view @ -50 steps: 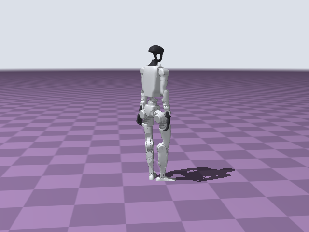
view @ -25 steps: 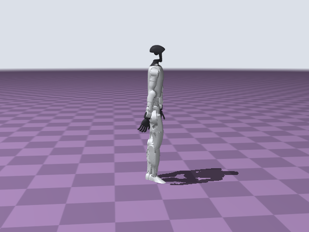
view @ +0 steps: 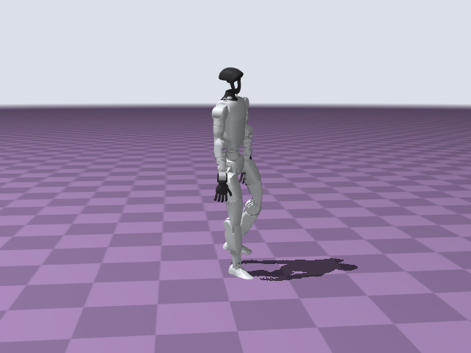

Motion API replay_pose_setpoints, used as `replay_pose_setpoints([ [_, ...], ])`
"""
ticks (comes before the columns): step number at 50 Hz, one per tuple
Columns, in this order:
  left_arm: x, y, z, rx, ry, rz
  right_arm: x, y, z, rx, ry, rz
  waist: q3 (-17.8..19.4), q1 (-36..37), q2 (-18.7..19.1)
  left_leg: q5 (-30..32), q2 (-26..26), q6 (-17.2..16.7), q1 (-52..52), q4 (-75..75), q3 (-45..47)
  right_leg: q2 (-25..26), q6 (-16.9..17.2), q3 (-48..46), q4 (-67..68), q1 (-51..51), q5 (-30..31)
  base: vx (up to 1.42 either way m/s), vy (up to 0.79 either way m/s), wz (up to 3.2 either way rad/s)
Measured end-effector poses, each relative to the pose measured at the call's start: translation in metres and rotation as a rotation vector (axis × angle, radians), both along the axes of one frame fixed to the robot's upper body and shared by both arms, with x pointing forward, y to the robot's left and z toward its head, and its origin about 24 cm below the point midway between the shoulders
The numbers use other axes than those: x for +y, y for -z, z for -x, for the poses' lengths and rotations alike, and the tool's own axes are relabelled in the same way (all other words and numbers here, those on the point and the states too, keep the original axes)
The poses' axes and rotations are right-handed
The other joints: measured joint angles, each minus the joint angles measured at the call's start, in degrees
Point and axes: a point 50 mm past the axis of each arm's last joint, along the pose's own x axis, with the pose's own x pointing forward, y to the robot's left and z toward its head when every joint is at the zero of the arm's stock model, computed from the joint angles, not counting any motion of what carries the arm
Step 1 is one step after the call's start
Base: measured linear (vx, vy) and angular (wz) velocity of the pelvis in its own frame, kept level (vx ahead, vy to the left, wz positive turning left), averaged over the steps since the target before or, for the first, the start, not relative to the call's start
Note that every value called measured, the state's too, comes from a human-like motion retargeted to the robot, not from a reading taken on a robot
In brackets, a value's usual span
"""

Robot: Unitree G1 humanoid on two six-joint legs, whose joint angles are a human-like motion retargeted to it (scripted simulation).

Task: Upper body actions

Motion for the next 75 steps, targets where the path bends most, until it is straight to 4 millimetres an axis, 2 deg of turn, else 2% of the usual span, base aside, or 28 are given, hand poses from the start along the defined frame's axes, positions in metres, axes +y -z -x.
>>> replay_pose_setpoints([
  [3,-0.001,0.0,0.004,0.018,0.022,0.004,-0.005,0.0,0.015,0.039,0.071,0.026,-1.1,-0.3,1.7,-4.6,-3.2,-2.4,-1.8,-5.5,-3.2,1.2,0.1,0.8,0.1,-0.7,-0.1,0.07,0.11,-0.33],
  [6,-0.002,0.0,0.009,0.031,0.026,0.009,-0.01,0.0,0.034,0.093,0.113,0.06,-1.7,0.2,3.8,-6.2,-6.3,-4.5,-0.4,-16.3,-1.9,3.5,0.1,1.7,0.2,-0.7,-0.4,0.09,0.11,-0.5],
  [7,-0.003,0.0,0.011,0.034,0.026,0.011,-0.012,-0.001,0.04,0.111,0.121,0.074,-1.7,0.2,4.6,-5.7,-7.2,-4.2,0.5,-20.5,-0.8,4.5,0.1,2.0,0.1,-0.4,-0.6,0.09,0.11,-0.5],
  [8,-0.004,0.001,0.013,0.036,0.026,0.014,-0.015,-0.001,0.045,0.13,0.124,0.09,-1.7,0.0,5.4,-3.9,-8.6,-2.2,1.5,-24.9,0.0,5.4,0.1,2.2,0.1,0.2,-0.8,0.1,0.1,-0.21],
  [10,-0.005,0.001,0.02,0.055,0.029,0.019,-0.02,-0.003,0.059,0.177,0.121,0.118,-2.9,-2.2,6.7,-5.4,-12.4,2.2,3.8,-31.0,-1.1,6.7,0.1,1.7,0.1,0.7,-1.5,0.14,0.11,0.39],
  [13,-0.006,0.0,0.027,0.098,0.027,0.041,-0.021,-0.005,0.074,0.239,0.11,0.157,-5.4,-5.3,7.2,-3.7,-10.9,0.4,2.3,-30.8,-1.6,6.5,0.5,1.5,0.6,-0.2,-2.4,0.09,0.11,0.15],
  [17,0.001,0.0,0.014,0.052,0.043,0.008,-0.013,-0.004,0.081,0.225,0.189,0.14,-3.2,-4.3,6.0,-3.5,-11.9,0.8,4.8,-31.9,-0.7,5.9,0.7,1.5,0.9,1.2,-2.7,-0.07,0.11,-0.31],
  [20,0.002,0.0,0.01,0.036,0.045,0.005,-0.008,-0.004,0.087,0.254,0.186,0.116,-4.1,-1.5,5.5,-3.6,-12.5,0.6,5.7,-32.9,1.0,5.6,1.1,2.9,1.3,0.7,-2.9,0.04,0.11,-0.45],
  [22,-0.001,0.001,0.014,0.043,0.01,0.011,-0.009,-0.004,0.087,0.265,0.142,0.119,-5.1,-0.6,5.6,-3.5,-12.5,0.4,5.6,-33.0,1.6,5.6,1.3,3.5,1.8,0.2,-3.1,0.03,0.1,-0.31],
  [25,-0.006,0.001,0.012,0.024,-0.059,0.034,-0.011,-0.003,0.075,0.236,0.074,0.127,-5.1,-1.2,6.0,-3.2,-11.8,-0.3,4.8,-32.3,1.2,5.5,1.5,3.5,3.4,-0.3,-4.0,-0.11,0.12,0.03],
  [28,-0.005,0.001,0.0,-0.013,-0.068,0.058,-0.009,-0.001,0.055,0.178,0.036,0.108,-4.4,-2.4,6.9,-2.6,-10.9,-0.6,3.2,-31.4,-0.5,5.8,1.3,3.1,6.9,-1.4,-6.6,-0.17,0.07,0.45],
  [32,0.002,-0.001,-0.017,-0.074,-0.024,0.031,-0.002,0.002,0.04,0.115,0.052,0.061,-2.6,-3.6,7.0,-0.8,-9.9,-1.2,1.2,-29.7,-6.6,6.8,-1.2,4.4,11.4,-1.6,-8.6,-0.18,-0.01,1.25],
  [36,0.006,-0.002,-0.024,-0.092,0.011,0.016,0.001,0.002,0.042,0.103,0.071,0.037,-2.3,-3.5,6.9,1.7,-10.0,-2.1,-2.0,-28.1,-16.1,9.8,-2.8,17.7,14.7,-2.6,-7.9,-0.15,-0.09,2.05],
  [40,0.008,-0.002,-0.025,-0.103,-0.014,0.011,-0.002,0.002,0.048,0.109,0.057,0.053,-2.1,-3.8,6.1,4.2,-11.9,-4.1,-5.8,-26.5,-27.1,12.2,1.3,34.5,15.0,-2.1,-6.5,-0.17,-0.1,2.52],
  [43,0.014,-0.003,-0.028,-0.096,-0.029,0.011,-0.006,0.001,0.051,0.114,0.056,0.066,-0.6,-2.8,5.7,6.2,-13.6,-6.3,-7.8,-26.0,-34.6,13.1,2.5,38.0,14.1,-0.3,-8.2,-0.25,-0.11,2.25],
  [45,0.021,-0.004,-0.033,-0.093,-0.031,-0.004,-0.007,0.001,0.051,0.116,0.067,0.07,1.3,0.1,5.1,7.3,-14.7,-7.3,-8.2,-26.4,-37.6,10.1,0.9,26.9,12.1,0.4,-8.6,-0.39,-0.17,1.64],
  [47,0.025,-0.006,-0.04,-0.108,-0.044,-0.024,-0.009,0.0,0.048,0.11,0.076,0.075,3.1,4.0,4.7,7.8,-15.3,-7.4,-9.0,-27.2,-39.1,11.0,-0.6,24.5,11.0,1.5,-8.3,-0.46,-0.21,1.55],
  [50,0.024,-0.007,-0.049,-0.147,-0.078,-0.024,-0.013,0.0,0.044,0.081,0.085,0.093,5.4,7.6,4.6,5.9,-15.2,-5.8,-10.6,-28.5,-38.3,8.8,0.1,17.5,9.6,2.1,-8.2,-0.51,-0.22,2.26],
  [51,0.022,-0.007,-0.049,-0.152,-0.097,-0.015,-0.016,-0.001,0.043,0.073,0.078,0.103,5.8,8.1,4.2,4.0,-14.6,-4.6,-11.1,-29.0,-34.9,8.0,0.1,14.8,8.8,2.6,-8.3,-0.53,-0.19,2.69],
  [55,0.017,-0.006,-0.044,-0.142,-0.167,0.017,-0.024,-0.003,0.049,0.065,0.068,0.156,4.9,6.2,3.2,-7.8,-10.6,0.8,-13.6,-29.8,-14.0,4.7,0.5,2.1,6.0,3.5,-9.0,-0.5,-0.14,3.36],
  [57,0.016,-0.005,-0.041,-0.133,-0.191,0.018,-0.027,-0.004,0.057,0.076,0.09,0.177,3.5,4.2,3.2,-12.8,-8.0,-0.1,-13.7,-30.0,0.6,4.0,0.8,-4.9,4.8,3.7,-9.8,-0.55,-0.04,3.91],
  [60,0.013,-0.005,-0.04,-0.131,-0.212,0.01,-0.029,-0.005,0.075,0.118,0.146,0.191,1.6,1.8,3.6,-15.5,-4.1,-5.2,-11.1,-29.6,24.3,3.6,1.4,-14.5,3.7,4.0,-11.5,-0.57,0.01,3.88],
  [63,0.012,-0.004,-0.039,-0.132,-0.217,0.002,-0.028,-0.007,0.09,0.18,0.19,0.198,-0.1,1.5,3.7,-14.3,-3.7,-7.4,-7.6,-28.9,37.1,3.4,2.7,-26.2,2.5,5.2,-13.1,-0.47,0.0,3.46],
  [68,0.013,-0.003,-0.023,-0.084,-0.305,-0.024,-0.02,-0.007,0.098,0.237,0.183,0.199,-3.5,1.0,1.6,-9.6,-3.9,-5.9,-4.4,-26.8,41.7,3.0,5.9,-41.9,0.9,6.8,-14.9,-0.36,0.08,2.78],
  [70,0.016,-0.002,-0.013,-0.047,-0.355,-0.035,-0.016,-0.005,0.096,0.226,0.172,0.188,-4.4,2.1,1.2,-6.2,-4.0,-9.4,-2.5,-28.1,41.7,3.9,6.8,-45.4,0.9,7.5,-15.8,-0.15,0.06,1.78],
  [73,0.016,-0.002,0.0,-0.003,-0.415,-0.04,-0.013,-0.003,0.082,0.177,0.152,0.159,-5.3,3.3,-0.2,-0.4,-6.7,-8.9,-0.2,-32.0,50.7,3.9,8.5,-50.5,1.0,8.2,-16.6,-0.13,0.14,1.73],
  [75,0.016,-0.002,0.005,0.015,-0.45,-0.044,-0.012,-0.001,0.066,0.127,0.127,0.137,-4.6,4.3,-0.8,-0.4,-7.6,-6.8,-2.6,-32.4,42.3,4.2,9.3,-52.9,0.8,9.3,-16.9,-0.1,0.12,1.33],
])
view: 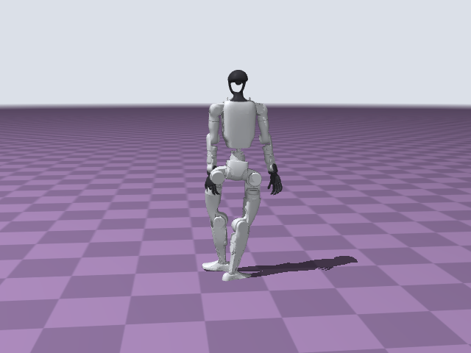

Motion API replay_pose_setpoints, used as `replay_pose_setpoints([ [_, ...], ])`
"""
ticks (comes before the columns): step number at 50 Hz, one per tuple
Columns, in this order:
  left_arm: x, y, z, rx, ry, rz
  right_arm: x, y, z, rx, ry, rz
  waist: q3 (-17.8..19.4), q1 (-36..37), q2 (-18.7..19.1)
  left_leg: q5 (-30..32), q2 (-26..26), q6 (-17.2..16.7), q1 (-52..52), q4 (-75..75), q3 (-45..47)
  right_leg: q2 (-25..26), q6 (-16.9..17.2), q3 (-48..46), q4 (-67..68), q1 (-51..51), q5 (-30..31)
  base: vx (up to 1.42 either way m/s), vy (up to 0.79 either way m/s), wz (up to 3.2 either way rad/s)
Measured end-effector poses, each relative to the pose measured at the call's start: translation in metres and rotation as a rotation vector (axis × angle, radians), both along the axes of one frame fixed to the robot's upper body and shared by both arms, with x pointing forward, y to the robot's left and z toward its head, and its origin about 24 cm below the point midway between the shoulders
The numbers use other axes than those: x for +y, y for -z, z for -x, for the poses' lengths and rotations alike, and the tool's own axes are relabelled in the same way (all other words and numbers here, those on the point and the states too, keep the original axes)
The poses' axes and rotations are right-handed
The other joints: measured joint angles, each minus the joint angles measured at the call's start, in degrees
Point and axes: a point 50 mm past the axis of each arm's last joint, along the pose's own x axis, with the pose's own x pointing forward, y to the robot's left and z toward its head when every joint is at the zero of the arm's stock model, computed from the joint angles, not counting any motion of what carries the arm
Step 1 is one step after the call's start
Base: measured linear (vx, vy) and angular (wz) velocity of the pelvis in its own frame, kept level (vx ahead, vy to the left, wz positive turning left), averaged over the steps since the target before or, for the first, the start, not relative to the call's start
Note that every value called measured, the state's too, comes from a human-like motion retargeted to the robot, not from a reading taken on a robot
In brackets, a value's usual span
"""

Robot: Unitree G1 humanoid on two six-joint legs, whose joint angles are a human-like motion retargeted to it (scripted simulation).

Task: Upper body actions

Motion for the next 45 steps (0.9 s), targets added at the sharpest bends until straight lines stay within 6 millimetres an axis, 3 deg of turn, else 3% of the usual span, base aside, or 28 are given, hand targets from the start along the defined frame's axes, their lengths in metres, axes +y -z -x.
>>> replay_pose_setpoints([
  [5,0.002,0.0,0.007,0.018,-0.032,0.006,-0.002,0.0,-0.045,-0.141,-0.089,-0.014,3.8,9.1,-2.6,-1.4,-0.6,0.0,1.1,0.3,-3.0,-0.4,1.1,-1.4,0.3,2.9,-0.4,-0.06,0.13,-0.1],
  [10,0.002,0.0,0.038,0.088,-0.041,0.022,0.003,-0.001,-0.072,-0.231,-0.168,-0.044,2.3,9.4,-3.3,-3.5,-1.0,-0.3,0.5,1.1,-8.7,0.2,0.0,-1.8,1.3,5.5,2.1,0.2,0.18,0.67],
  [12,0.0,-0.001,0.049,0.131,-0.042,0.039,0.004,-0.001,-0.071,-0.242,-0.189,-0.052,0.9,6.1,-1.3,-3.8,-0.5,0.2,0.3,0.8,-11.9,1.1,-2.7,-1.8,3.5,6.8,6.0,0.25,0.18,1.72],
  [14,-0.004,-0.001,0.054,0.155,-0.028,0.057,0.004,-0.001,-0.066,-0.234,-0.191,-0.05,0.2,2.8,2.0,-3.7,1.3,0.7,0.2,0.4,-15.8,2.4,-8.3,-0.2,7.1,7.6,10.0,0.22,0.18,1.94],
  [15,-0.006,-0.001,0.055,0.158,-0.017,0.064,0.004,0.0,-0.062,-0.226,-0.187,-0.047,0.1,1.1,3.9,-3.5,2.5,0.9,0.3,0.2,-17.8,3.0,-11.7,1.3,9.5,7.7,11.8,0.17,0.17,2.06],
  [17,-0.008,0.0,0.045,0.122,0.024,0.077,0.003,0.0,-0.055,-0.204,-0.171,-0.042,1.0,-2.0,7.1,-2.9,4.4,1.3,0.5,-0.2,-21.2,3.1,-14.5,8.2,16.7,5.5,13.1,0.1,0.11,2.1],
  [20,-0.005,0.001,0.017,0.023,0.126,0.083,0.005,0.001,-0.047,-0.176,-0.137,-0.045,4.2,-6.0,9.3,-1.6,4.5,1.9,1.4,-1.6,-26.4,2.3,-11.0,25.0,29.2,-3.2,13.4,0.06,0.08,2.15],
  [22,0.0,0.001,-0.007,-0.049,0.207,0.067,0.008,0.002,-0.046,-0.173,-0.118,-0.047,6.3,-7.6,9.9,-0.5,4.4,2.1,1.5,-2.6,-29.2,2.1,-10.6,28.8,32.9,-7.0,12.4,-0.01,0.02,1.74],
  [27,0.007,-0.004,-0.048,-0.166,0.319,0.026,0.012,0.003,-0.042,-0.144,-0.185,-0.042,8.2,-7.5,9.0,1.4,3.1,1.8,2.0,-3.9,-31.3,0.1,-12.0,35.7,25.8,-13.3,10.9,0.06,-0.03,1.01],
  [31,0.004,-0.006,-0.064,-0.22,0.321,0.028,0.013,0.003,-0.044,-0.138,-0.25,-0.026,9.8,-9.0,6.0,2.2,-1.1,2.0,3.2,-4.9,-35.7,1.1,-7.5,52.2,14.8,-17.7,11.8,0.13,-0.08,1.24],
  [33,0.0,-0.006,-0.065,-0.231,0.313,0.037,0.014,0.003,-0.043,-0.133,-0.254,-0.028,10.8,-9.3,4.6,2.1,-3.1,2.1,4.5,-5.0,-37.8,0.8,-4.5,59.2,9.5,-18.1,13.5,0.15,-0.13,1.19],
  [35,-0.001,-0.006,-0.067,-0.233,0.311,0.049,0.017,0.003,-0.045,-0.131,-0.24,-0.041,12.1,-9.5,3.2,2.0,-4.9,1.9,6.3,-5.1,-40.1,-0.3,-2.1,60.8,3.4,-16.8,20.2,0.21,-0.2,1.16],
  [37,0.001,-0.006,-0.061,-0.206,0.326,0.063,0.021,0.004,-0.041,-0.117,-0.218,-0.064,12.0,-8.7,2.4,1.7,-5.1,1.2,7.5,-4.6,-41.7,-0.2,-2.3,56.5,-0.5,-13.8,21.8,0.31,-0.19,0.77],
  [38,0.002,-0.005,-0.057,-0.186,0.342,0.071,0.023,0.005,-0.037,-0.104,-0.207,-0.078,11.5,-7.4,1.7,1.5,-5.4,0.7,8.0,-4.5,-41.8,-1.7,-1.4,50.0,-0.9,-12.7,21.7,0.37,-0.21,0.53],
  [40,0.003,-0.004,-0.047,-0.134,0.386,0.085,0.029,0.006,-0.03,-0.076,-0.17,-0.106,10.1,-5.1,2.3,1.6,-4.7,0.3,7.5,-4.4,-43.8,-2.1,-0.7,48.4,-1.0,-11.5,20.4,0.32,-0.25,0.48],
  [42,-0.001,-0.003,-0.035,-0.084,0.394,0.077,0.028,0.006,-0.03,-0.065,-0.141,-0.111,9.1,0.4,2.2,1.4,-4.3,-0.4,7.6,-4.4,-42.5,-1.0,-2.4,51.2,0.5,-12.7,18.9,0.18,-0.19,-0.15],
  [45,-0.004,0.0,-0.015,-0.054,0.3,0.075,0.029,0.005,-0.045,-0.102,-0.194,-0.106,9.7,-0.1,2.6,1.5,-3.8,-0.8,8.7,-4.6,-44.6,0.4,-4.2,51.4,0.8,-11.1,17.4,0.18,-0.19,0.54],
])
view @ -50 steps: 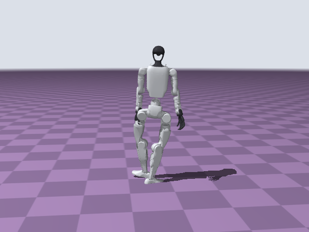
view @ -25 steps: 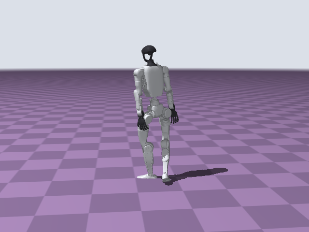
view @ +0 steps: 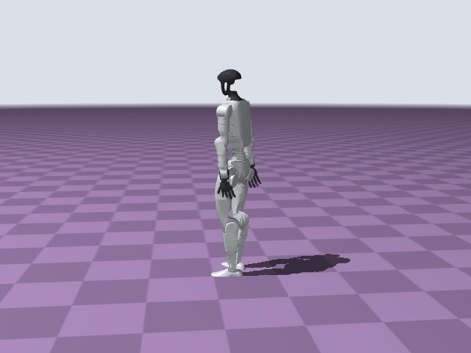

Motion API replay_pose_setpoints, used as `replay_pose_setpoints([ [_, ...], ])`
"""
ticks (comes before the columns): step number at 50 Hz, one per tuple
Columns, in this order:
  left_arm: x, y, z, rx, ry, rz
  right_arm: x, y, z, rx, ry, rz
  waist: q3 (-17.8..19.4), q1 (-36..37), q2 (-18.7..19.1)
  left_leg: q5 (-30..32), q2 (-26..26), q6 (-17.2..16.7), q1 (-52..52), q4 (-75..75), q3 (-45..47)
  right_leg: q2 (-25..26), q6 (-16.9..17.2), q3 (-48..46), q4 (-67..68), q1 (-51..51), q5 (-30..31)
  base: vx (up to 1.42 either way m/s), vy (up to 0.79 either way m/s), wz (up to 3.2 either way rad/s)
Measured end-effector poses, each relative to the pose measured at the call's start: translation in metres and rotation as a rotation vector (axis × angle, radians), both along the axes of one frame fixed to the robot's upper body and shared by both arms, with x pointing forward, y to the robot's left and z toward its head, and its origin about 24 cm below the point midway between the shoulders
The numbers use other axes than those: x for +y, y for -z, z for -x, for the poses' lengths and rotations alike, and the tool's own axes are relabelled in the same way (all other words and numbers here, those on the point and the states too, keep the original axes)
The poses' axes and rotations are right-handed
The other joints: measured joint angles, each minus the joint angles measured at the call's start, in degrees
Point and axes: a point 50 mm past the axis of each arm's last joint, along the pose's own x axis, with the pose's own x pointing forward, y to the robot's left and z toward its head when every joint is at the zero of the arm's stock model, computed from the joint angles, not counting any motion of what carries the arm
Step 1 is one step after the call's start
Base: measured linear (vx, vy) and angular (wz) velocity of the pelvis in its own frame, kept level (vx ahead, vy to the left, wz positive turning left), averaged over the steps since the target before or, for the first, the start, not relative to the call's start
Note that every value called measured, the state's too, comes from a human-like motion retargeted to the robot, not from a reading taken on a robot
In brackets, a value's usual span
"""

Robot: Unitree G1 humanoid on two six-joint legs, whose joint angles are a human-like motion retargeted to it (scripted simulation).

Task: Upper body actions

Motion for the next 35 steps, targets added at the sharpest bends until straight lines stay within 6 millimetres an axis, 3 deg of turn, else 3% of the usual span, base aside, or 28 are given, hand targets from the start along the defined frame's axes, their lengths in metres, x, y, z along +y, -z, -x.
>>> replay_pose_setpoints([
  [5,-0.004,0.0,0.05,0.159,-0.065,0.061,0.003,0.0,-0.01,-0.05,-0.059,0.004,-4.0,-5.1,1.2,-0.2,1.4,-1.3,-0.3,0.3,-2.8,1.5,-1.0,-2.2,-0.7,1.1,-1.5,0.28,-0.1,0.5],
  [11,0.003,-0.001,0.067,0.21,-0.057,0.025,0.014,0.001,-0.008,-0.014,-0.003,-0.074,-4.5,-4.1,0.3,-2.1,2.7,-2.6,-0.4,3.4,-3.2,2.9,-2.7,-1.3,-0.6,1.8,-2.6,0.16,-0.12,0.07],
  [18,-0.002,0.001,0.046,0.135,-0.053,0.021,0.007,0.001,-0.003,-0.011,-0.032,-0.035,-2.9,-3.0,-1.5,-2.0,4.4,-2.3,-5.5,16.1,-6.9,0.9,-2.7,0.2,-0.4,2.0,-2.5,0.05,-0.01,-0.05],
  [23,-0.009,0.003,0.024,0.053,-0.004,0.018,-0.002,0.0,0.012,0.025,-0.007,0.025,-1.9,1.5,-1.8,-2.8,-1.6,-0.7,-8.6,15.6,-27.8,0.4,-2.4,5.5,0.3,1.3,-1.7,0.01,0.12,-1.08],
  [25,-0.01,0.003,0.019,0.025,0.019,0.013,-0.004,0.0,0.018,0.04,0.017,0.035,-1.4,4.5,-1.7,-2.0,-4.6,-1.7,-8.2,12.8,-37.1,0.8,-2.1,9.3,0.8,0.7,-1.0,0.01,0.19,-1.94],
  [27,-0.01,0.003,0.016,0.006,0.045,0.008,-0.005,0.0,0.02,0.041,0.054,0.039,-1.0,6.7,-1.4,-0.3,-5.7,-3.5,-7.5,10.6,-40.1,1.1,-1.6,12.6,1.2,0.0,-0.1,0.01,0.17,-1.78],
  [32,-0.003,0.002,0.013,0.011,0.125,-0.011,-0.01,-0.001,0.001,-0.021,0.077,0.034,0.0,0.2,-0.3,-1.6,-5.1,1.4,-5.3,7.8,-33.1,0.9,-0.2,14.0,1.6,-1.5,1.9,-0.1,0.18,-0.87],
  [35,0.011,0.0,0.019,0.061,0.225,-0.021,-0.007,-0.002,-0.015,-0.092,0.05,0.032,0.6,-3.7,-0.6,-1.9,-4.7,2.6,-4.9,6.8,-27.7,1.7,-1.1,18.0,3.6,-4.2,2.8,-0.13,0.11,-1.84],
])
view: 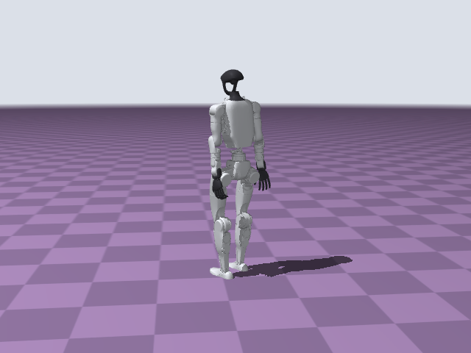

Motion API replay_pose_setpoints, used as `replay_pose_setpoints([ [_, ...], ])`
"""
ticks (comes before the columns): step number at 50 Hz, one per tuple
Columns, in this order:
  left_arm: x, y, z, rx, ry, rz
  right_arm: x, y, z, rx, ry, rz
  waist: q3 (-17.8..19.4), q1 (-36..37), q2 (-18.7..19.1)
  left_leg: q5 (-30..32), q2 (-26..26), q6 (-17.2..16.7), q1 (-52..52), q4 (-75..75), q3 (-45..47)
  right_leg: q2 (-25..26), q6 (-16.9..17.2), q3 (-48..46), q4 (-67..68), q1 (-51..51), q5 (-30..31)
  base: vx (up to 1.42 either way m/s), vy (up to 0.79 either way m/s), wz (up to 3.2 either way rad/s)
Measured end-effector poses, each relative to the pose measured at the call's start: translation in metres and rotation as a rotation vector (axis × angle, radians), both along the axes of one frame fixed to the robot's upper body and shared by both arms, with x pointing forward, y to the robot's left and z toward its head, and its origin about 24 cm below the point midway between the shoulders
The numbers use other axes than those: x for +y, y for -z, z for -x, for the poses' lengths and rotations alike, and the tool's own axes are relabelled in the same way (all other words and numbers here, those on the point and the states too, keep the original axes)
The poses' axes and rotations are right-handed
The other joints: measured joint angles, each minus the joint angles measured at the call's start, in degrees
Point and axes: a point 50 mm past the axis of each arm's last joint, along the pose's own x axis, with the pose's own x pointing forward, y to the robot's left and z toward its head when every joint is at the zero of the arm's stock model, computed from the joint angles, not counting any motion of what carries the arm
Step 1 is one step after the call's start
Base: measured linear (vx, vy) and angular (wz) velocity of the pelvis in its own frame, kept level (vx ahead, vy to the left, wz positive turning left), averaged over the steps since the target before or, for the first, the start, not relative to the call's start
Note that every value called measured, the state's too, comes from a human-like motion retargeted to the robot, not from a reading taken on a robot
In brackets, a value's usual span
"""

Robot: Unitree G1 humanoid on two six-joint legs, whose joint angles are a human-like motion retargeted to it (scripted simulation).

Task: Upper body actions

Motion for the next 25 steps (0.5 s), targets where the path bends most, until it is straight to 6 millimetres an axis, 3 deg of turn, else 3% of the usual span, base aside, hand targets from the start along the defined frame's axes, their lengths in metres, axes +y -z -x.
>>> replay_pose_setpoints([
  [2,0.012,-0.001,0.005,0.031,0.085,-0.016,0.004,0.0,-0.008,-0.031,-0.024,-0.002,0.2,-1.4,0.2,-0.6,1.1,0.8,0.8,-1.0,4.6,1.6,-3.0,2.1,2.0,-2.6,-0.3,-0.11,0.05,-2.58],
  [4,0.022,-0.003,0.011,0.068,0.152,-0.044,0.008,0.0,-0.011,-0.034,-0.056,-0.004,0.6,-2.8,0.8,-1.3,2.7,1.2,1.9,-1.7,9.4,1.3,-6.4,-2.0,2.4,-3.8,-2.3,-0.02,-0.09,-2.56],
  [7,0.029,-0.005,0.024,0.134,0.185,-0.086,0.008,0.0,-0.009,-0.015,-0.094,0.015,0.9,-4.7,1.4,-2.7,4.8,1.3,4.0,-2.8,18.3,-1.3,-7.1,-11.7,2.2,-4.3,-7.6,0.02,-0.08,-2.81],
  [12,0.014,-0.004,0.046,0.195,0.104,-0.061,-0.004,0.0,0.004,0.035,-0.054,0.065,-0.8,-4.6,2.4,-5.6,7.0,0.0,8.2,-5.3,39.2,-5.4,-4.9,-30.0,2.9,-5.3,-14.1,0.15,-0.13,-3.68],
  [16,0.0,-0.002,0.05,0.187,0.037,-0.01,-0.015,-0.002,0.006,0.04,0.057,0.1,-2.1,-6.9,3.4,-7.8,6.5,-2.1,11.4,-7.3,53.0,-7.2,-2.1,-47.3,1.9,-3.7,-17.0,0.2,-0.18,-3.59],
  [22,-0.006,-0.001,0.039,0.16,0.057,0.0,-0.029,-0.005,0.015,0.053,0.298,0.138,-5.4,-8.2,5.8,-9.6,6.5,-6.2,12.6,-6.7,65.5,-5.2,3.4,-76.2,-2.1,1.4,-19.8,0.3,-0.06,-3.08],
  [25,-0.001,0.0,0.022,0.1,0.092,-0.025,-0.031,-0.006,0.027,0.07,0.435,0.157,-6.5,-8.5,6.6,-9.4,6.2,-8.3,13.5,-6.1,69.4,-4.4,5.4,-79.6,-2.1,1.5,-19.2,0.37,-0.03,-2.18],
])
